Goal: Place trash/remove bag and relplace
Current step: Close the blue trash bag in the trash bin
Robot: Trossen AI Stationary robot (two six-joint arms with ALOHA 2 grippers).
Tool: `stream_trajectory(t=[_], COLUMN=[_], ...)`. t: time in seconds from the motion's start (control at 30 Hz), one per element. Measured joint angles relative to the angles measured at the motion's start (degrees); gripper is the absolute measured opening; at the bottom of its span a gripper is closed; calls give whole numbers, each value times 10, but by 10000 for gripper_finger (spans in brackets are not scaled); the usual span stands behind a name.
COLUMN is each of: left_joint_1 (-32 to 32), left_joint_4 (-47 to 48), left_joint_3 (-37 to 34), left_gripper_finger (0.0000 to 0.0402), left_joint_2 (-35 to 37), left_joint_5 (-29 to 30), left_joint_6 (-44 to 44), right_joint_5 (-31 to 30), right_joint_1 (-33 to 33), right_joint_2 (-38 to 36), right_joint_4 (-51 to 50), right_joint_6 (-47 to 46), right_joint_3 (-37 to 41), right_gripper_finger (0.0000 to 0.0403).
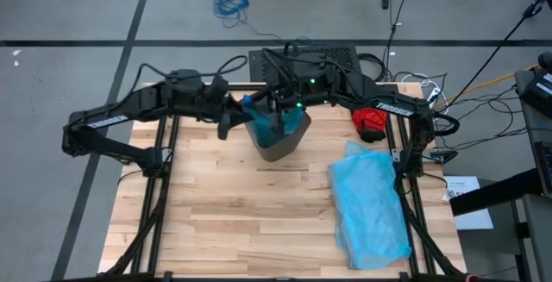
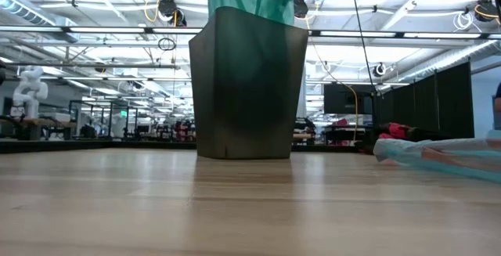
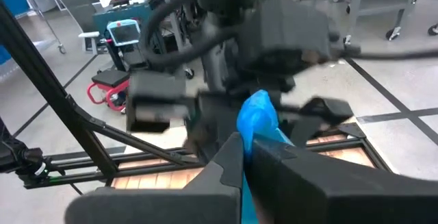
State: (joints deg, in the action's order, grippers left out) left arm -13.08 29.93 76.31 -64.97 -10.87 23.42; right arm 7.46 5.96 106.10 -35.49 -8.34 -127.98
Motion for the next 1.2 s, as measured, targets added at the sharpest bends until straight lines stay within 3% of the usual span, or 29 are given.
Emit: stream_trajectory(t=[0.07, 0.2, 0.27, 0.77, 1.2], left_joint_1=[0, 0, 0, 1, 1], left_joint_4=[0, 6, 13, 38, 34], left_joint_3=[0, 0, 0, -18, -28], left_gripper_finger=[123, 33, 11, 1, 0], left_joint_2=[-10, -32, -43, -68, -68], left_joint_5=[7, 14, 15, 24, 24], left_joint_6=[-8, -19, -19, -30, -28], right_joint_5=[0, 0, 0, -32, -47], right_joint_1=[0, 0, 0, 0, -1], right_joint_2=[0, -4, -9, -78, -90], right_joint_4=[6, 14, 21, 39, 30], right_joint_6=[0, 0, -3, 3, 4], right_joint_3=[0, 0, 0, 0, 0], right_gripper_finger=[0, 0, 0, 0, 0])
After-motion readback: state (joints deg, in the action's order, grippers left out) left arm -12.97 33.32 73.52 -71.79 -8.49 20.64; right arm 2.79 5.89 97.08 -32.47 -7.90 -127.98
